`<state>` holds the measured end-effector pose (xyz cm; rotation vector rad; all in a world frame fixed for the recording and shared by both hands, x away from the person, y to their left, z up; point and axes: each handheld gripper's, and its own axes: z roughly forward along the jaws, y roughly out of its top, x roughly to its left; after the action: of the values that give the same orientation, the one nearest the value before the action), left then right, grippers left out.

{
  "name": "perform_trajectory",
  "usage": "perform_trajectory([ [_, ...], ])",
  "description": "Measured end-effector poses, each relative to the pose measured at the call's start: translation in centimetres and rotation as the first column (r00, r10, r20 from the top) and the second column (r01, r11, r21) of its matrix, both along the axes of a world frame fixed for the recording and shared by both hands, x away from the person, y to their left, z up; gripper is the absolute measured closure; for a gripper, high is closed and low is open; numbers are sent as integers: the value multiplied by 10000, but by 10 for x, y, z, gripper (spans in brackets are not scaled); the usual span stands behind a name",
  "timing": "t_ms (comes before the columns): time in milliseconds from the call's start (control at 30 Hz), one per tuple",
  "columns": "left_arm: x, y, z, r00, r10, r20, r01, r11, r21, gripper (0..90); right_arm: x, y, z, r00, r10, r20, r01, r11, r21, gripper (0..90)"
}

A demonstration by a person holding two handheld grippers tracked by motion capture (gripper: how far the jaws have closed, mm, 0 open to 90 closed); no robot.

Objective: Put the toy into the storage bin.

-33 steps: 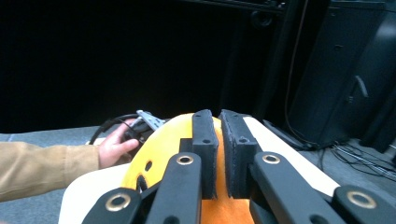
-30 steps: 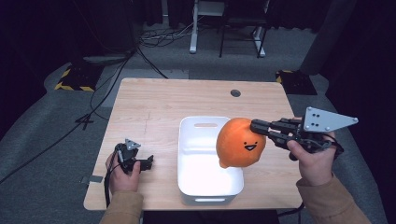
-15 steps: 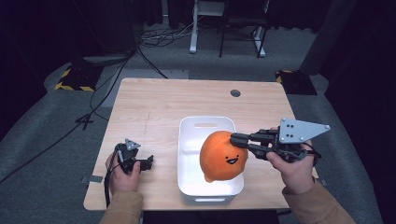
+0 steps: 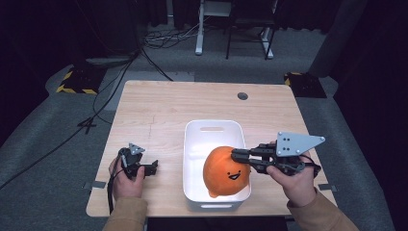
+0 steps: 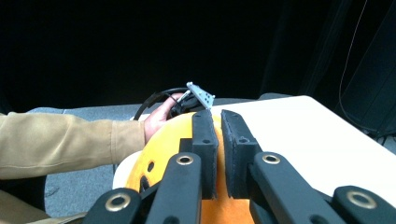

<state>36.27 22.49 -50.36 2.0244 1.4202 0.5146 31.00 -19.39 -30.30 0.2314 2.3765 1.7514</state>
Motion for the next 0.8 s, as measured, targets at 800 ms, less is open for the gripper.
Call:
perform_trajectory([
  [800, 0, 0, 0, 10000, 0, 1, 0, 10000, 3, 62, -9, 0, -43, 9955, 3, -943, -120, 9922, -1239, 844],
])
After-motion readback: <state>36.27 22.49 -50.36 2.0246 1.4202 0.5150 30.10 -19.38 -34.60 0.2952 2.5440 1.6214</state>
